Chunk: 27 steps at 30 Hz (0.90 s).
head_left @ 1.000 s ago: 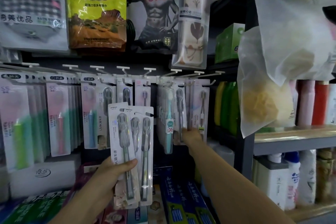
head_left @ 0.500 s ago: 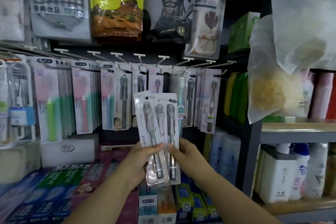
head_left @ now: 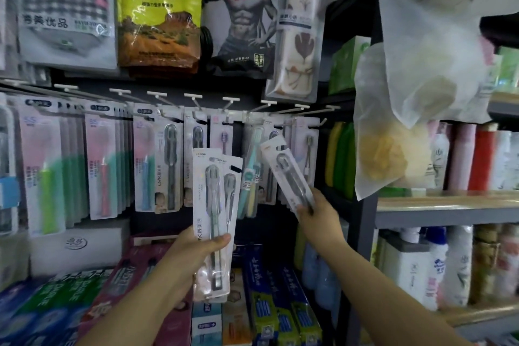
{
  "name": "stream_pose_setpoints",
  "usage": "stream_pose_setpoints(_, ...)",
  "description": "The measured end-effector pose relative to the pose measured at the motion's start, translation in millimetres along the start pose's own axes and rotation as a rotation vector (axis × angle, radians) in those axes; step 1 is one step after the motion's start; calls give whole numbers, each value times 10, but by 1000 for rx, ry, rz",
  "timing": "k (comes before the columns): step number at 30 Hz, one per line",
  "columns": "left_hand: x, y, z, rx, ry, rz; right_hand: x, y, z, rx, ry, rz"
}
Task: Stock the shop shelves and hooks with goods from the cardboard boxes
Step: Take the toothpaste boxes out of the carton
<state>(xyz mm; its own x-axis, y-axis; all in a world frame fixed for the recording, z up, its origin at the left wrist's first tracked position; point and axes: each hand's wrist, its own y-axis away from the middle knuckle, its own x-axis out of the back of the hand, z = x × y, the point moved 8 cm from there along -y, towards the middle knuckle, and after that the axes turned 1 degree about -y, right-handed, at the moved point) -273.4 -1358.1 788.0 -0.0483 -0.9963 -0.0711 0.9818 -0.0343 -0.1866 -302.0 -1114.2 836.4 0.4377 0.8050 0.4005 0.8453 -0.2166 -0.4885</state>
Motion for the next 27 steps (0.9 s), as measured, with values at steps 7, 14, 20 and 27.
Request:
stream_pose_setpoints(7, 165, -20, -25, -5, 7, 24, -103, -113, -5, -24, -100, 8)
stream_pose_setpoints(14, 324, -44, -37, -20, -2, 20, -195, -596, -346, 1, -155, 26)
stream_pose_setpoints(20, 468, -57, -27, -24, 58, 44, -307, -818, -371, 10, -196, 79)
stream_pose_setpoints(27, 476, -25, 12, -20, 78, 56, -467, -720, -209, -66, -253, 118)
